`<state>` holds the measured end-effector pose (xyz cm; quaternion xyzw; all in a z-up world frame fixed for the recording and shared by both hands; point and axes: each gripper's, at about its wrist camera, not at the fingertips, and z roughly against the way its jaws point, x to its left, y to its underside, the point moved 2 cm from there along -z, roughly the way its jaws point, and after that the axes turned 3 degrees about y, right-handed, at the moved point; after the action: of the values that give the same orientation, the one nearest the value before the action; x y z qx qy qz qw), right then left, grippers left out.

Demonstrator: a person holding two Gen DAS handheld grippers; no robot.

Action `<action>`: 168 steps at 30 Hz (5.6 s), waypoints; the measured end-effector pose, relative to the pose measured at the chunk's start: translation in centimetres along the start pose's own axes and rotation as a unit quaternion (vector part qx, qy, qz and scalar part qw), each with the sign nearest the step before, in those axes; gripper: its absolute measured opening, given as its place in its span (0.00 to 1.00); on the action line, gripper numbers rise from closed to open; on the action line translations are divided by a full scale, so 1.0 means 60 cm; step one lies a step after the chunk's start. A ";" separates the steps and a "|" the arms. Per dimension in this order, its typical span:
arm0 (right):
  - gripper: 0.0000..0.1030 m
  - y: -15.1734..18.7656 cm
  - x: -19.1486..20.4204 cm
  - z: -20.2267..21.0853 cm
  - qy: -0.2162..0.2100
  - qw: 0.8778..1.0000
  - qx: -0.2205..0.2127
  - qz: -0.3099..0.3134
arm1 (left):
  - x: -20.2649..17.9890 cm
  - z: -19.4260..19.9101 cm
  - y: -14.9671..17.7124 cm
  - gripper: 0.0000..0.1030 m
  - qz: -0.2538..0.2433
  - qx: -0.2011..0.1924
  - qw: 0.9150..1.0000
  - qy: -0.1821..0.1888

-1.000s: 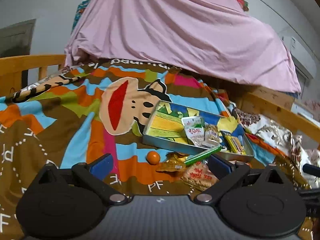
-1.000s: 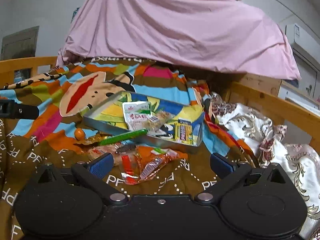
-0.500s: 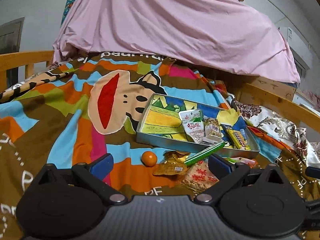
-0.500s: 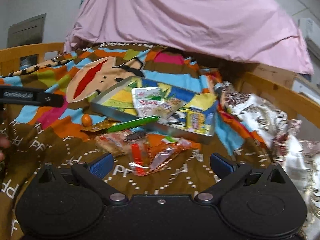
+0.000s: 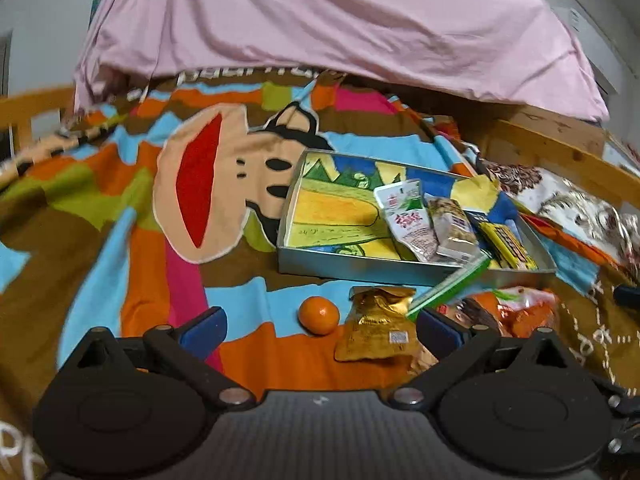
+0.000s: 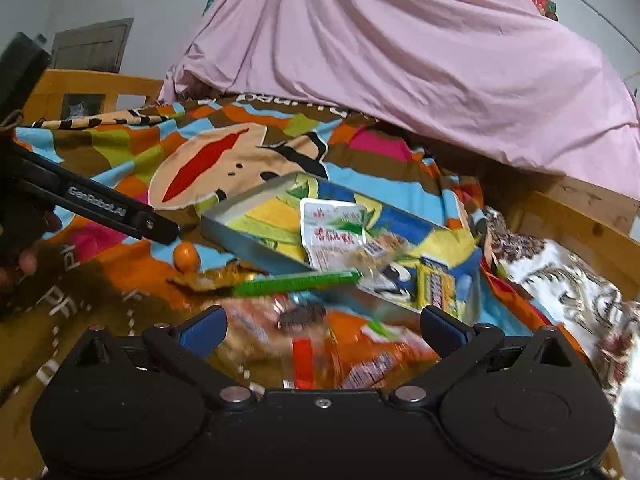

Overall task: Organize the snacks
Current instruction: 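Move both tools down toward the loose snacks beside the tray, then grasp the mandarin orange with the left tool while the right tool grasps the dark stick snack, then carry the orange and dark stick snack over the tray with both tools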

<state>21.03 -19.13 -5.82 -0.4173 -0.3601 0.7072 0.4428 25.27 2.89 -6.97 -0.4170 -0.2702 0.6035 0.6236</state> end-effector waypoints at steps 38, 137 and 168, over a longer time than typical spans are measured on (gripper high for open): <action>0.94 0.018 0.015 -0.165 -0.052 0.986 0.076 -0.141 | 0.055 -0.144 0.010 0.84 0.053 0.046 0.990 0.119; 0.15 0.005 0.047 -0.049 -0.096 0.986 0.071 -0.112 | -0.008 -0.028 0.050 0.34 0.080 0.048 0.994 0.063; 0.13 -0.090 -0.125 0.013 -0.007 0.989 -0.091 -0.119 | -0.120 0.038 -0.055 0.34 0.087 -0.035 0.993 0.073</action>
<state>24.01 -24.31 1.27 -0.4047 -0.4729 0.6172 0.4813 24.20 -3.46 -1.82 -0.5035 -0.2075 0.6136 0.5718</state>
